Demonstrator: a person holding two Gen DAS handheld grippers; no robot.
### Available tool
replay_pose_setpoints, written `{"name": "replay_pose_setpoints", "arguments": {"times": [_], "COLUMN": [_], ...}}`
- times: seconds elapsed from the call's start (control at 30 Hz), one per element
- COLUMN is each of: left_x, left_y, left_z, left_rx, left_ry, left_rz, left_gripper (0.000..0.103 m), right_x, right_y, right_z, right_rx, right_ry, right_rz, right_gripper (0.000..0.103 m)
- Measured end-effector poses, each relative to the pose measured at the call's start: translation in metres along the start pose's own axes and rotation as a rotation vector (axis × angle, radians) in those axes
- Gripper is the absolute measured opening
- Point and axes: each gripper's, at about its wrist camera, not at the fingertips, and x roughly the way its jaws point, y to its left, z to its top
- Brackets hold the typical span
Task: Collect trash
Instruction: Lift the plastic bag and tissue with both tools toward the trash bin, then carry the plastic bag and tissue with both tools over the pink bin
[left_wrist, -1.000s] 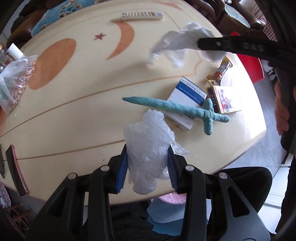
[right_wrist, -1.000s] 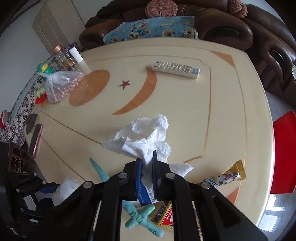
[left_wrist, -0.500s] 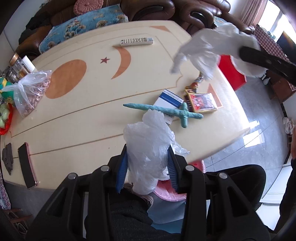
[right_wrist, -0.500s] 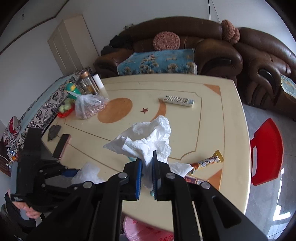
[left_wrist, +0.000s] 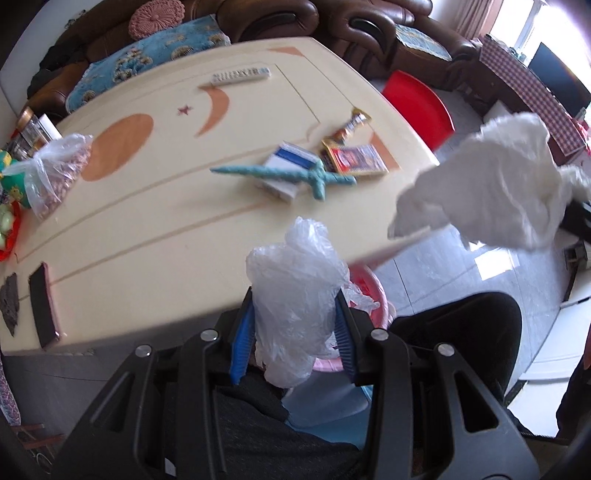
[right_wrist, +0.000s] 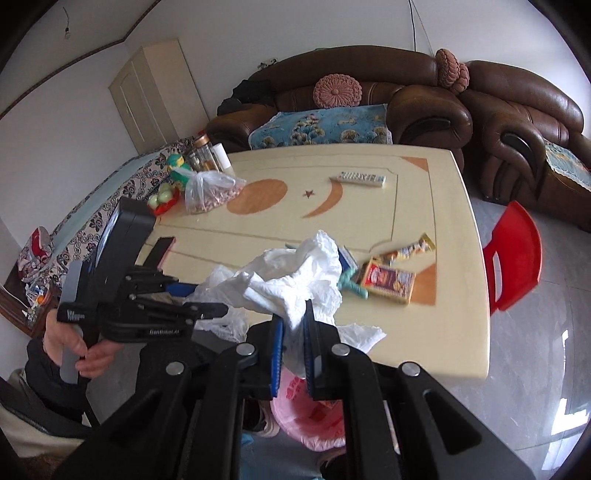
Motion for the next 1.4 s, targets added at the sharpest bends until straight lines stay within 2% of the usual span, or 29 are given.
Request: {"name": "replay_pose_setpoints", "arguments": {"times": [0.27,0.57,0.73,0.9,1.23,1.37,1.4], "left_x": [0.035,0.101,0.139,0.181,0.244,0.267,0.268], "left_y": [-0.022,-0.028,-0.032,-0.035,-0.035,-0.03,-0.032], "left_z": [-0.035,-0.057,-0.065,-0.068,-0.066,-0.071,-0.072], "left_rx": [0.043,0.046,0.059,0.057,0.044,0.019,0.032], "left_ry": [0.048,0.14,0.189,0.259,0.334,0.376,0.355], "left_rz": [-0.025,-0.032,-0.007,-0.014,0.009,-0.004,0.021], "left_gripper": [0.039,0.039,0.039,0.039,0.039,0.04,0.04], "right_x": [0.01,0.06,0.097,0.138,0.224,0.251,0.254], "right_y": [-0.001,-0.015,-0.03,-0.044,-0.069,-0.075,-0.078], "right_z": [-0.057,-0.111,-0.129,-0.147,-0.176,-0.187,-0.19], "right_rx": [0.026,0.096,0.122,0.147,0.189,0.175,0.171], "right_ry": [0.062,0.174,0.244,0.32,0.428,0.47,0.477], "right_rz": [-0.031,-0.02,-0.048,-0.052,-0.091,-0.106,-0.106], "right_gripper": [0.01,0.01,0.01,0.01,0.01,0.01,0.01]}}
